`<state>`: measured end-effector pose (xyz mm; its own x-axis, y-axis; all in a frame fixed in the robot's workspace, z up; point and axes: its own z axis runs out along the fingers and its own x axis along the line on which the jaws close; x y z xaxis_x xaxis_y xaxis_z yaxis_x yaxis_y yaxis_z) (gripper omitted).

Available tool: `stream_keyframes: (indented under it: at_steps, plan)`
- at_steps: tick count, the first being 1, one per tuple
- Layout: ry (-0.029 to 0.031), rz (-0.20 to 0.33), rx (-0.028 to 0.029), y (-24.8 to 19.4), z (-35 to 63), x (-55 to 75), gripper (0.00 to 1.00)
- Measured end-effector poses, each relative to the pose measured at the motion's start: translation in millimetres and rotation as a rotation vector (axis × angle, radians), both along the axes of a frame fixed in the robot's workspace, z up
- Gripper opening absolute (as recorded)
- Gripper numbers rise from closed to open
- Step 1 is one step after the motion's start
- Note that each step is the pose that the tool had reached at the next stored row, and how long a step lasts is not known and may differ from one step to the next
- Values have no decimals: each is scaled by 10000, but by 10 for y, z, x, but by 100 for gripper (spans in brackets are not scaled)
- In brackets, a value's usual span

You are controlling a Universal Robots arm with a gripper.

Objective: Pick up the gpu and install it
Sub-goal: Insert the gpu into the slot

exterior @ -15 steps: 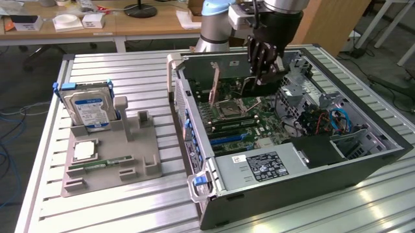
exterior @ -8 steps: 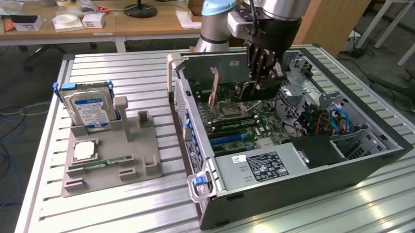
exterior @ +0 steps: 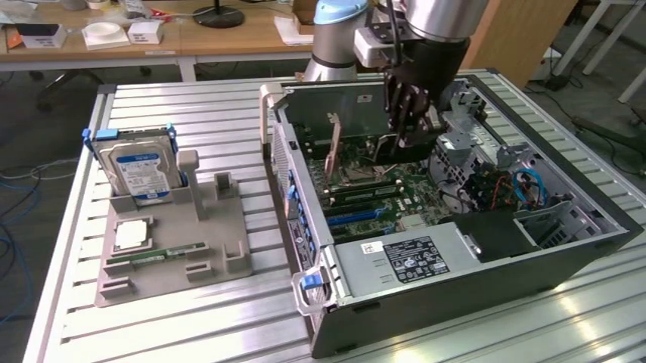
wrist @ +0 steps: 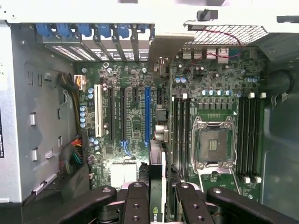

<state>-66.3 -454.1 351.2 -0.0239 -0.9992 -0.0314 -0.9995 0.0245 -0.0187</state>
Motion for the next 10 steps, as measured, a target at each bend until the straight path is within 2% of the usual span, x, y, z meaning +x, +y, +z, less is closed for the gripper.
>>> stream_keyframes:
  at_steps: [5,10]
  plan:
    - [1,1,-2,-6,-59,-107,27]
    - [0,6,2,-47,-102,-124,27]
